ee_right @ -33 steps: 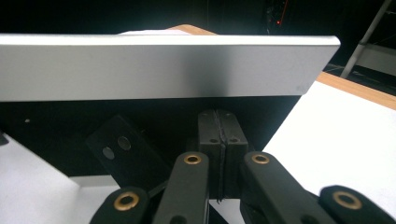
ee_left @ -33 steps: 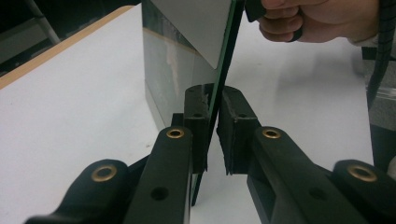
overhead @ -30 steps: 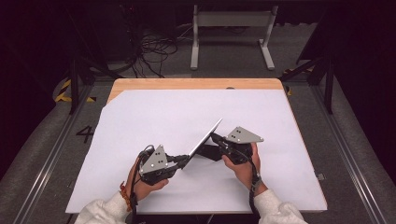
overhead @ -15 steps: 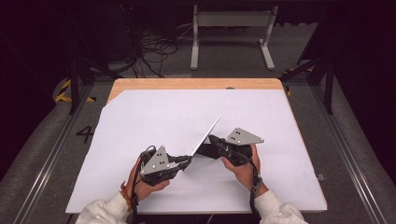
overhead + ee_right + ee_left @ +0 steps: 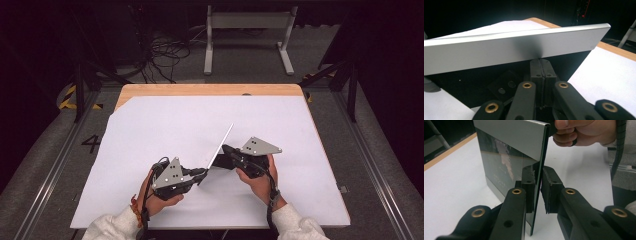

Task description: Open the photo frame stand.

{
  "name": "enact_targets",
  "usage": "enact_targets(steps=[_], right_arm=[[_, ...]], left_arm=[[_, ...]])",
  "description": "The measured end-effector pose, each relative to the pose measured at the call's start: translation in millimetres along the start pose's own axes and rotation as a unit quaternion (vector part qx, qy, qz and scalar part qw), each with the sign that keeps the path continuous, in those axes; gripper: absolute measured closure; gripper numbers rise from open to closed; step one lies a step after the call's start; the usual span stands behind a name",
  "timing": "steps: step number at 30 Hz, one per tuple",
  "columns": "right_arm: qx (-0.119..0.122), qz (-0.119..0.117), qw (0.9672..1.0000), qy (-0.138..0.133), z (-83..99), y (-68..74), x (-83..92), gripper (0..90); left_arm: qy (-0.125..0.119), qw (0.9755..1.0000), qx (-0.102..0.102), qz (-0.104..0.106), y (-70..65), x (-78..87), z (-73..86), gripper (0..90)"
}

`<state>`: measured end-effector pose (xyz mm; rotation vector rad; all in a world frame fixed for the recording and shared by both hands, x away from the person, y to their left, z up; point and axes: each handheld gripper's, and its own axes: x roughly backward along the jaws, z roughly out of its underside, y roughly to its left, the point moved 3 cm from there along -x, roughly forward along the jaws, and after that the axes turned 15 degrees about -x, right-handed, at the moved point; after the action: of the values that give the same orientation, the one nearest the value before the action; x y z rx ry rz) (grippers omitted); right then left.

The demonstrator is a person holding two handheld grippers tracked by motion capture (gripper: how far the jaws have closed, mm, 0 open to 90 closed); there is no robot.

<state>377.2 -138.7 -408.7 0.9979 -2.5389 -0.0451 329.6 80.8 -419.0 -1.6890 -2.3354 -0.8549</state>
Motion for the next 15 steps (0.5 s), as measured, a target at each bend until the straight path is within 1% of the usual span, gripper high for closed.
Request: enact_targets(steps=[4,8,15], right_arm=[[-0.005,-0.002,1.0,0.0,0.4,0.1,-1.3,90.0],[-0.005,-0.005,1.0,-0.001,0.6,0.4,-2.0,90.0],[-0.003,-0.002,1.0,0.0,1.1,3.3,-2.8,90.0]], left_arm=[[0.0,1.0,-0.007,0.004,-2.6,-5.0,-4.1,79.6],[-0.001,1.0,-0.008,0.004,-3.8,-8.6,-6.5,78.6],[-0.005,1.0,-0.005,0.004,-4.8,-11.9,-7.8,78.1]])
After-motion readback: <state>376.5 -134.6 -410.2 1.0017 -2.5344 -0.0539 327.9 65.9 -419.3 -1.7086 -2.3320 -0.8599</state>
